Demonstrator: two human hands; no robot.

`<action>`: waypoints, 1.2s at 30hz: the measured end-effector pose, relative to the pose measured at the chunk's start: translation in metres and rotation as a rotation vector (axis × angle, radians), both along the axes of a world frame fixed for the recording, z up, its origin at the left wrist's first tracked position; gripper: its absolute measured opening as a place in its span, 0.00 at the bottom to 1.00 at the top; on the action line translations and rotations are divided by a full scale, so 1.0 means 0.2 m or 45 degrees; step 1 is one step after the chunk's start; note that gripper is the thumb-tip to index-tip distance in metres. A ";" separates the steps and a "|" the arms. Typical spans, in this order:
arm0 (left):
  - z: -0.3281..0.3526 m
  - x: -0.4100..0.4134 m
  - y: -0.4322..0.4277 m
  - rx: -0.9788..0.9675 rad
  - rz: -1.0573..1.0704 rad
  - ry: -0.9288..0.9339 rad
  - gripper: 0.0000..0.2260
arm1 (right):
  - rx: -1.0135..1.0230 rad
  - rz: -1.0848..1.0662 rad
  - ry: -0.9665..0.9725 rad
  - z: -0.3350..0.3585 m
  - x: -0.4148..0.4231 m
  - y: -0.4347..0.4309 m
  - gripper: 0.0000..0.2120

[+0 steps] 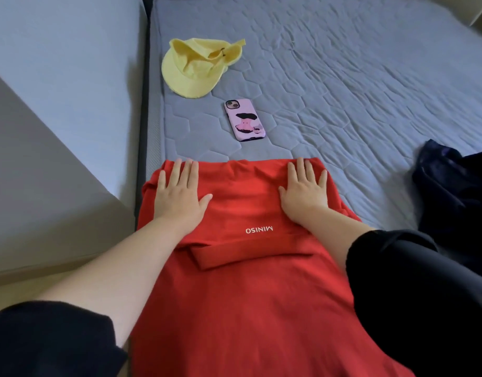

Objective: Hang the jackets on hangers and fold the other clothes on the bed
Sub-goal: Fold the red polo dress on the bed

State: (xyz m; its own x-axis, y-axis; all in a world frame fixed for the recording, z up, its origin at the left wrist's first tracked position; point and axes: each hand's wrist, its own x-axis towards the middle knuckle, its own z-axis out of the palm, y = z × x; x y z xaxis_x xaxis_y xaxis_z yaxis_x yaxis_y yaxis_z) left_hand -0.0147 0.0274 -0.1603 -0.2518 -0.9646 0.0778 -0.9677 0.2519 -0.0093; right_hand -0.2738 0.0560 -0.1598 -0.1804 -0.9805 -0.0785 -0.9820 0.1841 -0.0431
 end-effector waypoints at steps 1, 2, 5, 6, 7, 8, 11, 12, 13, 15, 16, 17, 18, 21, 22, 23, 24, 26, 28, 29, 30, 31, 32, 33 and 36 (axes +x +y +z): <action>0.02 0.00 -0.04 -0.005 -0.057 -0.020 0.37 | -0.030 0.059 -0.005 0.03 0.01 -0.04 0.33; 0.04 0.01 -0.08 0.012 -0.118 -0.044 0.40 | -0.050 0.142 -0.011 0.06 0.02 -0.08 0.38; 0.14 0.01 -0.22 0.181 -0.165 -0.073 0.49 | 0.051 0.280 -0.070 0.15 0.05 -0.18 0.43; 0.16 0.00 -0.25 0.246 -0.140 -0.066 0.50 | 0.125 0.255 -0.089 0.16 0.05 -0.20 0.41; 0.19 0.00 -0.27 0.301 -0.120 -0.061 0.48 | 0.184 0.217 -0.078 0.17 0.04 -0.22 0.37; 0.22 0.00 -0.29 0.355 -0.119 -0.069 0.44 | 0.215 0.183 -0.032 0.19 0.03 -0.23 0.30; 0.33 -0.01 -0.34 0.520 -0.123 -0.194 0.23 | 0.206 0.153 0.166 0.25 0.00 -0.24 0.10; 0.37 -0.02 -0.34 0.559 -0.107 -0.262 0.20 | 0.173 0.174 0.221 0.27 0.00 -0.24 0.10; 0.41 -0.04 -0.34 0.551 -0.085 -0.316 0.17 | 0.120 0.199 0.272 0.29 0.00 -0.23 0.11; 0.49 -0.06 -0.34 0.410 -0.060 -0.356 0.08 | -0.016 0.197 0.324 0.35 -0.01 -0.23 0.13; 0.53 -0.07 -0.34 0.303 -0.047 -0.355 0.05 | -0.109 0.168 0.310 0.38 -0.02 -0.23 0.12; 0.58 -0.09 -0.35 0.195 -0.032 -0.344 0.02 | -0.220 0.130 0.280 0.43 -0.03 -0.24 0.10; 0.63 -0.10 -0.37 0.087 -0.014 -0.342 0.04 | -0.327 0.090 0.252 0.49 -0.04 -0.26 0.09; 0.77 -0.09 -0.41 -0.099 0.023 -0.227 0.09 | -0.522 0.067 0.217 0.66 -0.08 -0.30 0.10; 0.80 -0.08 -0.41 -0.125 0.042 -0.159 0.09 | -0.544 0.097 0.215 0.70 -0.08 -0.29 0.10; 0.82 -0.06 -0.38 -0.141 0.031 -0.106 0.09 | -0.542 0.130 0.213 0.72 -0.08 -0.27 0.11; 0.82 -0.04 -0.33 -0.152 -0.017 -0.091 0.08 | -0.529 0.167 0.207 0.73 -0.09 -0.23 0.10; 0.78 0.00 -0.19 -0.185 -0.159 -0.083 0.08 | -0.526 0.224 0.168 0.71 -0.08 -0.10 0.09; 0.72 0.05 -0.03 -0.236 -0.270 0.026 0.08 | -0.558 0.246 0.101 0.66 -0.07 0.07 0.10; 0.68 0.07 0.06 -0.264 -0.329 0.105 0.09 | -0.601 0.259 0.049 0.63 -0.07 0.16 0.11; 0.64 0.09 0.15 -0.291 -0.379 0.170 0.10 | -0.655 0.283 -0.002 0.59 -0.06 0.25 0.10; 0.59 0.11 0.24 -0.337 -0.414 0.252 0.12 | -0.702 0.314 -0.031 0.56 -0.07 0.34 0.09; 0.53 0.12 0.33 -0.385 -0.441 0.314 0.14 | -0.735 0.351 -0.034 0.52 -0.07 0.42 0.08; 0.47 0.14 0.42 -0.409 -0.452 0.334 0.15 | -0.747 0.389 -0.022 0.48 -0.08 0.50 0.07; 0.31 0.16 0.64 -0.391 -0.392 0.351 0.17 | -0.716 0.549 0.053 0.34 -0.09 0.71 0.04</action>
State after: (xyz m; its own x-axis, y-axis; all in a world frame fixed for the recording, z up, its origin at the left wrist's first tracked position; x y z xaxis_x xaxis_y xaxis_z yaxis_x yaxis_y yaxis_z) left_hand 0.0173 0.1557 -0.0984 -0.4508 -0.7714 0.4492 -0.8260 0.5513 0.1177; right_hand -0.2920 0.1983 -0.0918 0.2410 -0.8550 0.4592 -0.9652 -0.2606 0.0214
